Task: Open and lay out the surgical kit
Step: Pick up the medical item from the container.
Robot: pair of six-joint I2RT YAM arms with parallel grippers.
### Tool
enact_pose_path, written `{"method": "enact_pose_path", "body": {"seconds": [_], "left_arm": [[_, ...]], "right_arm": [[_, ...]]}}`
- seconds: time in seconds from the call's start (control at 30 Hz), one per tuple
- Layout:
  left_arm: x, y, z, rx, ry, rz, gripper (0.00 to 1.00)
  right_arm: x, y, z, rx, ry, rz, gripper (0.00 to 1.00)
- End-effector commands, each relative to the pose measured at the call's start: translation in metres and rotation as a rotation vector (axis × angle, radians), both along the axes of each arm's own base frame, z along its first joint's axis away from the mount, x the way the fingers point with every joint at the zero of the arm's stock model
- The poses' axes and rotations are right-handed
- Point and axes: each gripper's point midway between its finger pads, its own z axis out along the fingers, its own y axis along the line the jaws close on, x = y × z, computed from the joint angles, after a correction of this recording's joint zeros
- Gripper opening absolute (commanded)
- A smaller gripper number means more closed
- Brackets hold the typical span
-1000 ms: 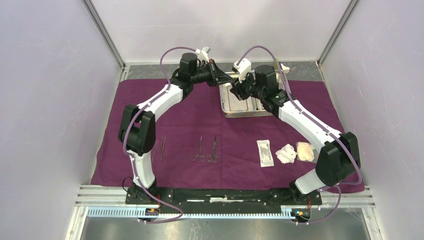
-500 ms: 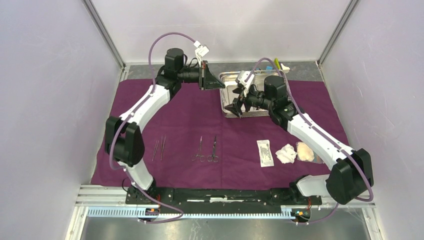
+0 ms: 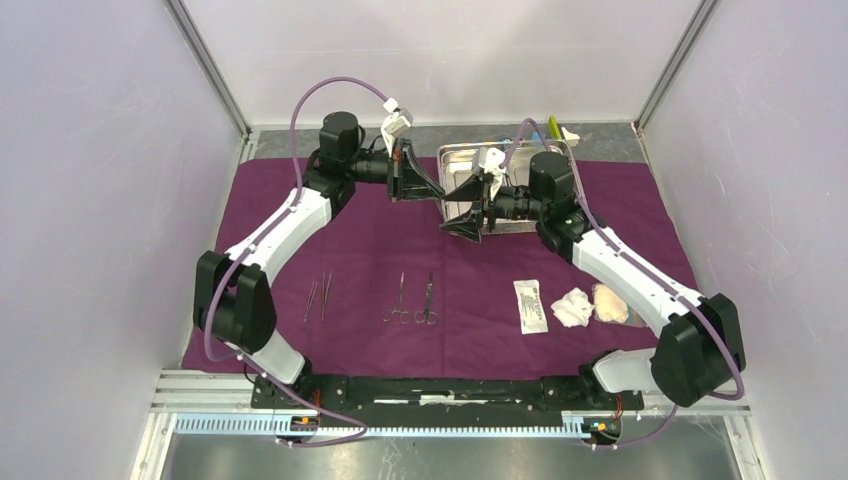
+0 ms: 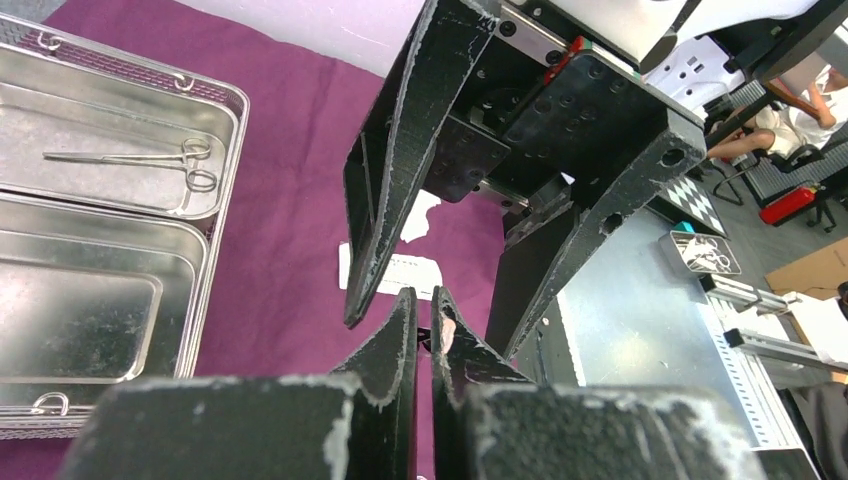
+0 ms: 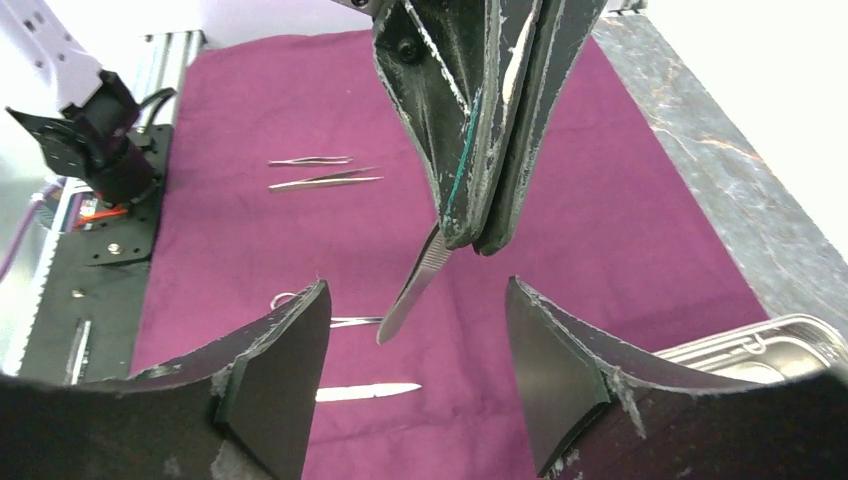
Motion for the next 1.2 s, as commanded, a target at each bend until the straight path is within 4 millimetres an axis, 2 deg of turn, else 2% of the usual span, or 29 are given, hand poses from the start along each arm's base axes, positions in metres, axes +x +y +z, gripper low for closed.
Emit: {"method": "enact_pose_path", "body": {"seconds": [0.0, 0.13, 0.53, 0.63, 0.7, 0.77, 0.83, 0.87, 0.93, 1.03, 1.13, 1.17], "left_arm": [[-0.014, 0.001, 0.024, -0.047, -0.161, -0.042, 0.03], [-0.018, -0.001, 0.023, -0.048, -0.172, -0.051, 0.03], [-0.021, 0.000, 0.020, -0.051, -0.244, -0.043, 0.03], [-0.020, 0.000, 0.019, -0.050, -0.252, -0.034, 0.03], [-0.016, 0.000, 0.020, -0.046, -0.260, -0.008, 0.04], [-0.009, 0.000, 0.020, -0.036, -0.256, 0.044, 0.09], [0.006, 0.001, 0.022, -0.019, -0.236, 0.146, 0.30], [0.012, 0.002, 0.023, -0.012, -0.221, 0.199, 0.45], [0.025, 0.007, 0.027, 0.005, -0.205, 0.310, 0.63], [0.041, 0.017, 0.034, 0.023, -0.151, 0.463, 0.75], [0.057, 0.028, 0.033, 0.058, -0.029, 0.616, 0.78], [0.061, 0.032, 0.026, 0.084, 0.033, 0.668, 0.78]], "right_arm": [[-0.008, 0.006, 0.003, 0.050, 0.026, 0.066, 0.67], [-0.008, 0.011, 0.002, 0.069, 0.060, 0.090, 0.54], [-0.008, 0.013, -0.004, 0.093, 0.119, 0.100, 0.30], [-0.005, 0.013, -0.006, 0.090, 0.126, 0.084, 0.17], [0.000, 0.012, -0.007, 0.087, 0.129, 0.059, 0.02], [0.007, 0.009, -0.008, 0.085, 0.133, 0.015, 0.00], [0.012, 0.007, -0.008, 0.087, 0.142, -0.018, 0.00], [0.014, 0.006, -0.006, 0.092, 0.141, -0.036, 0.00], [0.020, 0.003, -0.003, 0.098, 0.139, -0.081, 0.00], [0.032, -0.004, 0.001, 0.094, 0.138, -0.179, 0.00], [0.049, -0.014, 0.000, 0.062, 0.144, -0.300, 0.00], [0.054, -0.018, 0.002, 0.054, 0.146, -0.333, 0.00]]}}
